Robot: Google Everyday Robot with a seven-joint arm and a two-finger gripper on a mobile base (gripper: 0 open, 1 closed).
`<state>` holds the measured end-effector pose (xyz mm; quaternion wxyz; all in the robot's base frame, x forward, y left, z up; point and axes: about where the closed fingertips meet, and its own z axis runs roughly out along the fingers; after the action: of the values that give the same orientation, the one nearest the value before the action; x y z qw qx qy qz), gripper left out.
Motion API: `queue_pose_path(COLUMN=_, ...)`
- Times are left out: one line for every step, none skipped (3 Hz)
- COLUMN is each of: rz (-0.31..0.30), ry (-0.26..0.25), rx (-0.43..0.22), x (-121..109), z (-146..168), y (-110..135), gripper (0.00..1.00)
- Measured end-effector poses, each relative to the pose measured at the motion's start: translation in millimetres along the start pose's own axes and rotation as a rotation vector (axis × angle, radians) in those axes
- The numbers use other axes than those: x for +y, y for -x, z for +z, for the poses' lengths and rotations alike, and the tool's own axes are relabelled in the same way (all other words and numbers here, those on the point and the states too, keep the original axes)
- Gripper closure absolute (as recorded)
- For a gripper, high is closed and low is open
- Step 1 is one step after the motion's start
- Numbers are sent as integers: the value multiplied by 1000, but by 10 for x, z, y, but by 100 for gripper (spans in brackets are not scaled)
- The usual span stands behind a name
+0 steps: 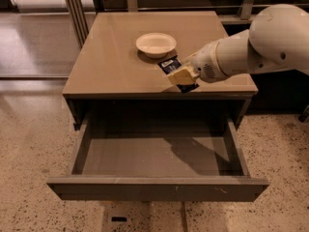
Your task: Pick rxbar blueberry from top drawer and place on counter
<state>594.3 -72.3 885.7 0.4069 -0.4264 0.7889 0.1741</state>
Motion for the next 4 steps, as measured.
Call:
queue_pose_path(rz=14, ry=-61, rx=7, x=-470, z=33, y=18, gripper=100)
queue_pose_path(rz=41, ry=-117, rx=16, x=-909, z=16, y=6, gripper=100)
queue_pose_path(rz=44, ry=-132, rx=12, x=-996, z=-20, y=25, gripper=84)
queue_pose_path(rz=44, ry=-132, rx=12, x=-995, z=-19, y=25, gripper=61)
